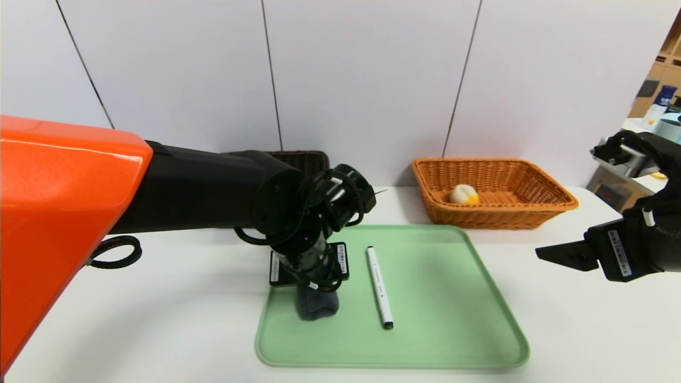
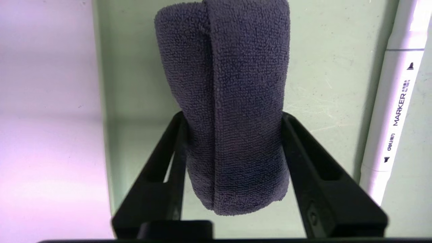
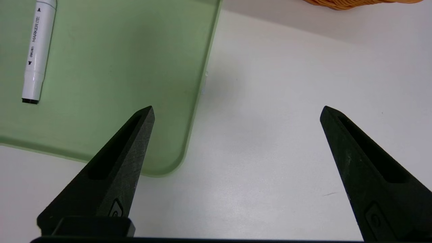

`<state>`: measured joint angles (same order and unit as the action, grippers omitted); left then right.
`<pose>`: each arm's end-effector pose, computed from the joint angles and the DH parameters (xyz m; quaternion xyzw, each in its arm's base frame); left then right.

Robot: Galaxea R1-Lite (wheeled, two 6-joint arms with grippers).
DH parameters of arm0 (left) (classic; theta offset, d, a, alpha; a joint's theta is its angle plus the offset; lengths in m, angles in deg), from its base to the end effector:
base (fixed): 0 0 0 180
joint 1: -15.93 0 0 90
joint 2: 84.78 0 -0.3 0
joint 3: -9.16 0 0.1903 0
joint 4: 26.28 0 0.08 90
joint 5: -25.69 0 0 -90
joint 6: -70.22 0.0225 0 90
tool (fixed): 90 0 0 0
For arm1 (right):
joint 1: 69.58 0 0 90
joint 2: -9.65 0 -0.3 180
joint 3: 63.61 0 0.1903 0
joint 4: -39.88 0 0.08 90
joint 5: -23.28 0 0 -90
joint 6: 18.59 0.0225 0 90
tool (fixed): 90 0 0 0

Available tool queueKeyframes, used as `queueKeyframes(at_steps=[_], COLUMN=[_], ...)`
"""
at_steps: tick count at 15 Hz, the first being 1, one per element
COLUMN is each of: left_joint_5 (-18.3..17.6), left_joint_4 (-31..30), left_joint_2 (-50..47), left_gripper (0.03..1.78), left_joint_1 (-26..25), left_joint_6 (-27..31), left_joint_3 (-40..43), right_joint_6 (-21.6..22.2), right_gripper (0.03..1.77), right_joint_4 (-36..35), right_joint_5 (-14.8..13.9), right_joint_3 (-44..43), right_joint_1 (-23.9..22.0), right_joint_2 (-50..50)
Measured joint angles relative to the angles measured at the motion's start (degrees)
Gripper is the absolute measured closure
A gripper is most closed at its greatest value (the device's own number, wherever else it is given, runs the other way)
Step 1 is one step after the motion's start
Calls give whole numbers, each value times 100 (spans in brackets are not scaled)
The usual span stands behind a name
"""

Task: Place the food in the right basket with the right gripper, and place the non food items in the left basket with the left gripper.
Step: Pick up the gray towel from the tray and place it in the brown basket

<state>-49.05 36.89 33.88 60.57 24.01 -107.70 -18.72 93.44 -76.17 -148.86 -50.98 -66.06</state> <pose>0.2725 -0.2608 0.1651 -0.0736 0.5120 -0.0141 0.8557 0.1785 0.0562 0.2512 -0.0919 0.3635 0.0744 0.9241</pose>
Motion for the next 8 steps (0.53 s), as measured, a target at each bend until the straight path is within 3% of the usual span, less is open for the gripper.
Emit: queueKeyframes(at_steps=[2,3,8], left_joint_5=[2,2,6], left_joint_4=[-1,-1,11], left_joint_2=[18,22,-30], left_gripper=[117,162,162], left_joint_1=[1,0,-5], left_joint_6=[0,2,41], left_joint_3=[-20,-26,-41], right_joint_6=[0,0,-2], right_gripper=[10,10,10], right_joint_4=[2,5,-4], right_joint_5=[9,13,27], right_joint_3=[4,4,77], right_joint_1=[0,0,-15], right_joint_2=[9,11,0])
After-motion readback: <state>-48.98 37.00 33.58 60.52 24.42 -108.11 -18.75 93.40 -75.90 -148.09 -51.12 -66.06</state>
